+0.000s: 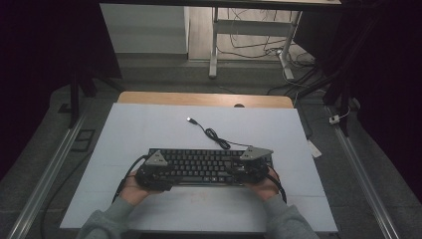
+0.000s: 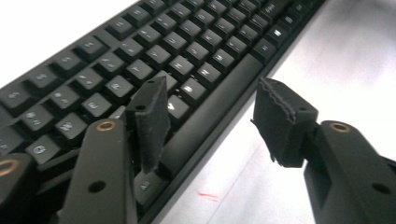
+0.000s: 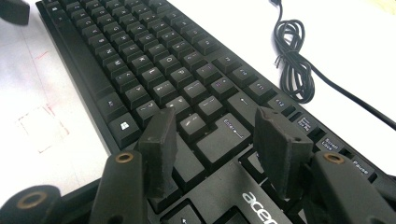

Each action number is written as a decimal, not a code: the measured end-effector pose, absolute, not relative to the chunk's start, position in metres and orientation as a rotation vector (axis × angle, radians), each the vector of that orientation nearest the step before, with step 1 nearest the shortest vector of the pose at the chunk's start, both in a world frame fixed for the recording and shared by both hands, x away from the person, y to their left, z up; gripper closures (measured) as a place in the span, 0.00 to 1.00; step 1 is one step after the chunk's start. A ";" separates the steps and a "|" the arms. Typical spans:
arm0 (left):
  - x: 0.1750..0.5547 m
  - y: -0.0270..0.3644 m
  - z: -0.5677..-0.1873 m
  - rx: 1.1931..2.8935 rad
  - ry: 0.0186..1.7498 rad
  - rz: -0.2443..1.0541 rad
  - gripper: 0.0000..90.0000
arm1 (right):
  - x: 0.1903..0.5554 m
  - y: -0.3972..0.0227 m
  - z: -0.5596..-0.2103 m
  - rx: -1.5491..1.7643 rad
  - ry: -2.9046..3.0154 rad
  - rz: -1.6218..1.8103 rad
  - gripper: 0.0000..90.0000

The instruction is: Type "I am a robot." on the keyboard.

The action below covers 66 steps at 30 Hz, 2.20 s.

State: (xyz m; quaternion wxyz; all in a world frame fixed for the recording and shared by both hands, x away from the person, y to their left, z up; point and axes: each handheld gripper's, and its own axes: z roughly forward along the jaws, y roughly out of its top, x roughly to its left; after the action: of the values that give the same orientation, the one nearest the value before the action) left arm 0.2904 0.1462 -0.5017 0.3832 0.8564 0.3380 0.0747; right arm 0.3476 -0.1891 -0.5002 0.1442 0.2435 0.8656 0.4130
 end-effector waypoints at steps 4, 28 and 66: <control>0.289 0.141 -0.504 2.208 0.830 0.182 0.58 | 0.348 -0.189 -0.500 0.701 2.496 1.190 0.55; 0.295 0.135 -0.519 2.247 0.870 0.225 0.99 | 0.348 -0.188 -0.501 0.701 2.500 1.188 0.55; 0.298 0.179 -0.497 2.043 1.042 0.312 0.50 | 0.348 -0.189 -0.500 0.698 2.496 1.192 0.55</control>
State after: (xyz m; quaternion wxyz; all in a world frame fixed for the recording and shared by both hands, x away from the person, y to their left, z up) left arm 0.2981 0.1792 -0.4972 0.4017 0.8084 0.4121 0.1234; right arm 0.3476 -0.1891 -0.5000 0.1440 0.2421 0.8658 0.4136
